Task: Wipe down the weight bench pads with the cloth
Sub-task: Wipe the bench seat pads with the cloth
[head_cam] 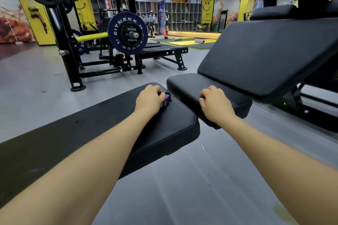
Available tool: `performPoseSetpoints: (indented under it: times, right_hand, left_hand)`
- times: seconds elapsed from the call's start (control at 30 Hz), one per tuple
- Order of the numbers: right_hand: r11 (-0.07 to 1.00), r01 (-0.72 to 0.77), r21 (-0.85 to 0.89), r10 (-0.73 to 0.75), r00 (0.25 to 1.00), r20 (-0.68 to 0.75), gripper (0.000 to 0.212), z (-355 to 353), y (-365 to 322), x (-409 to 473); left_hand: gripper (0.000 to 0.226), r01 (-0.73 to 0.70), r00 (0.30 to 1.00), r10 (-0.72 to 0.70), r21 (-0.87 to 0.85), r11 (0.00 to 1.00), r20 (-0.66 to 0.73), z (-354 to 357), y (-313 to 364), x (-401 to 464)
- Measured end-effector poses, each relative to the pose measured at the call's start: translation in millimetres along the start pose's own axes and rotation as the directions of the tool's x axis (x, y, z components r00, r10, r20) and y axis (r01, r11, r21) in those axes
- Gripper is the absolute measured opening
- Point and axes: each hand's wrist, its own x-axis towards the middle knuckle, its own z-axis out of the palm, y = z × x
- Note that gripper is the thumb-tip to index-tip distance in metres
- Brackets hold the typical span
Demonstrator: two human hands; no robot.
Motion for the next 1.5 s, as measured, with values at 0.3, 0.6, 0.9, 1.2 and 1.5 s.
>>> performPoseSetpoints:
  times: [0.3,0.6,0.9,1.2,1.5]
  right_hand:
    - [0.980,-0.007,0.199,0.005,1.000,0.007,0.027,1,-46,7]
    - [0.990,0.030,0.136,-0.028,1.000,-0.012,0.026,23,-60,-1]
    - [0.996,0.086,0.016,-0.086,0.996,-0.011,0.024,25,-64,-6]
    - [0.998,0.055,0.009,-0.055,0.997,-0.051,0.021,24,-66,-10]
    - [0.998,0.059,0.030,-0.058,0.997,-0.049,0.025,26,-65,-9]
  left_hand:
    - [0.020,-0.272,0.959,0.277,-0.082,0.959,0.055,-29,-11,-82]
    - [0.021,-0.001,1.000,0.001,-0.021,1.000,0.018,-6,-35,13]
    - [0.020,-0.212,0.975,0.216,-0.064,0.975,0.053,-35,-44,-62]
    - [0.030,0.086,0.996,-0.085,0.024,0.996,-0.033,-9,-48,18]
    - [0.021,-0.197,0.978,0.201,-0.075,0.977,0.054,-35,-25,-80]
